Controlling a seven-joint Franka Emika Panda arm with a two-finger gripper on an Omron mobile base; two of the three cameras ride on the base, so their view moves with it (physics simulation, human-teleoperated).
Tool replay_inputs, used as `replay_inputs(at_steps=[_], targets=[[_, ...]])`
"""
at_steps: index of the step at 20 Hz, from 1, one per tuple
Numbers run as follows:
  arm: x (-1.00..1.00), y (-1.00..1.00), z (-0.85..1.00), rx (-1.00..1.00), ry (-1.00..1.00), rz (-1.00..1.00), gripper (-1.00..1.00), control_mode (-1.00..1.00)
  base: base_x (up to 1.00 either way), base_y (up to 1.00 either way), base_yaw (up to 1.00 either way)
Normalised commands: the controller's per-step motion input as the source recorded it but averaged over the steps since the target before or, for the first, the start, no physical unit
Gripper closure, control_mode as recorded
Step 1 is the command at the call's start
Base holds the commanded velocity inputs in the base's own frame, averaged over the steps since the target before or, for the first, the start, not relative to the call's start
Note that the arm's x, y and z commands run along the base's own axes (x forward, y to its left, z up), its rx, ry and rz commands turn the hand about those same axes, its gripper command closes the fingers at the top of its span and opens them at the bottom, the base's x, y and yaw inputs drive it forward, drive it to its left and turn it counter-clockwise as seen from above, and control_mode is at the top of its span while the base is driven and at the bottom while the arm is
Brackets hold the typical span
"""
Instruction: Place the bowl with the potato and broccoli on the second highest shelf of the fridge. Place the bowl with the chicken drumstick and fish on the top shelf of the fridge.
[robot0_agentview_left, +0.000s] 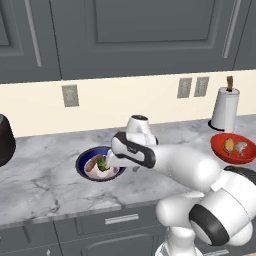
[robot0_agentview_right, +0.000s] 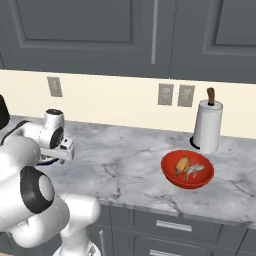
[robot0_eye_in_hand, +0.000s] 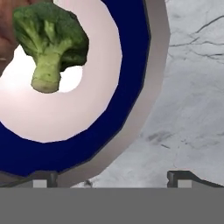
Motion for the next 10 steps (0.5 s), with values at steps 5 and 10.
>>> replay_inputs(at_steps=[5, 10], targets=[[0.36, 0.06, -0.33, 0.0, -0.02, 0.0, -1.0, -1.0, 0.0, 0.0, 0.0], [0.28, 0.22, -0.09, 0.0, 0.0, -0.04, -1.0, -1.0, 0.0, 0.0, 0.0]])
